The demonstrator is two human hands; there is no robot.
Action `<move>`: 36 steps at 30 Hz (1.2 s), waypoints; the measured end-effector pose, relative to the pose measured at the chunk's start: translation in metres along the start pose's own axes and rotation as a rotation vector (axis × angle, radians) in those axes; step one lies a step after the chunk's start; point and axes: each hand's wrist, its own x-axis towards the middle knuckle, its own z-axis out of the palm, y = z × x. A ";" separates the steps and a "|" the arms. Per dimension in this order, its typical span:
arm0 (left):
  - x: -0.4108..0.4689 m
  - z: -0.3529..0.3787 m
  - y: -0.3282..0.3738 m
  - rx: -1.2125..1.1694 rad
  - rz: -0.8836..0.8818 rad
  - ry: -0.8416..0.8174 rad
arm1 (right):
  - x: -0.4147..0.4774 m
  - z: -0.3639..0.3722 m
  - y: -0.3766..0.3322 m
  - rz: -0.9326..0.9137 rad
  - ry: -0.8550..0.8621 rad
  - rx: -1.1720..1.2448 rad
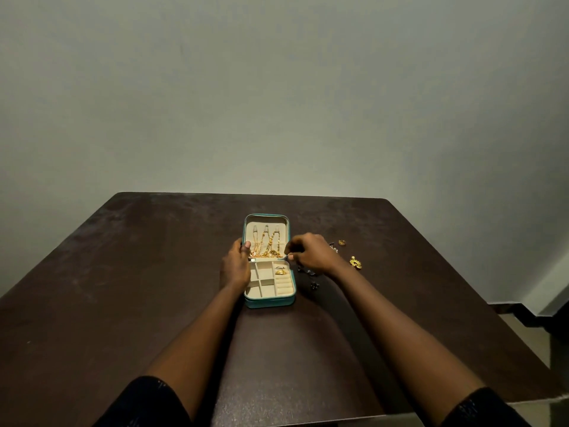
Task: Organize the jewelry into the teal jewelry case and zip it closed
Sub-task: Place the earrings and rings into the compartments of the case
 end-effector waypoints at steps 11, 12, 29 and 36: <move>-0.001 -0.001 0.001 -0.008 -0.003 -0.011 | -0.011 0.017 -0.006 -0.110 -0.083 -0.043; 0.000 -0.001 0.001 -0.004 -0.005 -0.013 | -0.011 0.018 -0.006 -0.116 -0.084 -0.075; 0.000 0.000 0.000 -0.019 0.015 -0.004 | -0.017 0.024 -0.010 -0.102 -0.005 -0.093; -0.001 0.000 0.000 -0.020 0.009 -0.007 | -0.018 0.028 -0.010 -0.113 0.044 -0.103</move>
